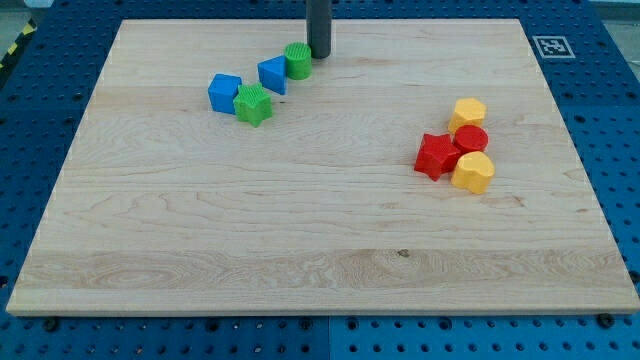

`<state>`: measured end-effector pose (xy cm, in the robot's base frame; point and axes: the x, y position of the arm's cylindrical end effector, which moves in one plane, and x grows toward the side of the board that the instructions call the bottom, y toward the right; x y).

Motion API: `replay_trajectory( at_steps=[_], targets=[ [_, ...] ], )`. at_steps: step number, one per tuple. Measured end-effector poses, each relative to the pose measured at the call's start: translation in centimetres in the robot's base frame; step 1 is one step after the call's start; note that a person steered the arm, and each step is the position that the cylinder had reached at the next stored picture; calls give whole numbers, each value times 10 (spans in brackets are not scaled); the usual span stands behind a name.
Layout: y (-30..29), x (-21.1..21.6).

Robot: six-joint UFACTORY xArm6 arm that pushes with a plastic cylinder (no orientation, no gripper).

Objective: Point your arm to the yellow hexagon

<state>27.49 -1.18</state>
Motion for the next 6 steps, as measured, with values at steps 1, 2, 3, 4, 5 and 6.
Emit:
replay_trajectory(
  at_steps=[1, 2, 3, 4, 5, 6],
  targets=[
    [-15, 23],
    [-12, 24],
    [51, 19],
    [110, 20],
    [154, 45],
    [198, 75]
  ],
)
